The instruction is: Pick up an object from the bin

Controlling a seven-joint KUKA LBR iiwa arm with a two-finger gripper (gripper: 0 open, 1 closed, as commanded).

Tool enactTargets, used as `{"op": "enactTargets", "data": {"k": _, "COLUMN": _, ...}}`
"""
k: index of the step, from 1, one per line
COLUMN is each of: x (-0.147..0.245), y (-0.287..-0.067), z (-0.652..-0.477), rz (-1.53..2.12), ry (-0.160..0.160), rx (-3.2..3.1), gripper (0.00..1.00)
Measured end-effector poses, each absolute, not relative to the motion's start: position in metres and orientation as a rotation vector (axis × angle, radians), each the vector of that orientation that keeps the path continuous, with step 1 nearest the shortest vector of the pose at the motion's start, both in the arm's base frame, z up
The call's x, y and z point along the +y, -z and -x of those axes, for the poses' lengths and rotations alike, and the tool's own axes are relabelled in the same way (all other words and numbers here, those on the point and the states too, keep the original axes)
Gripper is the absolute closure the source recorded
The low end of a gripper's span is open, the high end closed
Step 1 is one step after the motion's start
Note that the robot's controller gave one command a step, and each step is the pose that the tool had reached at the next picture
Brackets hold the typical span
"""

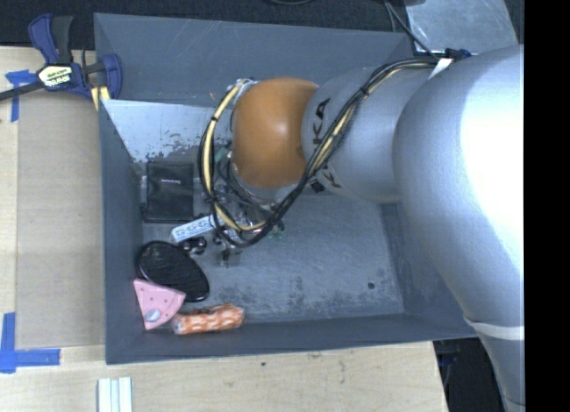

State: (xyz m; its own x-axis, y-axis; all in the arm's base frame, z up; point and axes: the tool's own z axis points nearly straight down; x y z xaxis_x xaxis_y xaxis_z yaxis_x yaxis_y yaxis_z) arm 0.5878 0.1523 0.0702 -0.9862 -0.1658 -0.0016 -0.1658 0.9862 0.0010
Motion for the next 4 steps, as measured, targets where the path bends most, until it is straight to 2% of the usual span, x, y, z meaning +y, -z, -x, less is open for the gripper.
{"op": "enactTargets", "data": {"k": 1, "x": 0.1562, "y": -0.0708, "z": -0.5814, "rz": 0.215, "ry": -0.003, "rx": 3.129, "gripper": 0.0}}
{"op": "enactTargets", "data": {"k": 2, "x": 0.1615, "y": -0.0716, "z": -0.5787, "rz": 0.332, "ry": -0.003, "rx": 3.118, "gripper": 1.0}}
{"op": "enactTargets", "data": {"k": 4, "x": 0.1592, "y": -0.0711, "z": -0.5832, "rz": 0.37, "ry": -0.006, "rx": 3.112, "gripper": 1.0}}
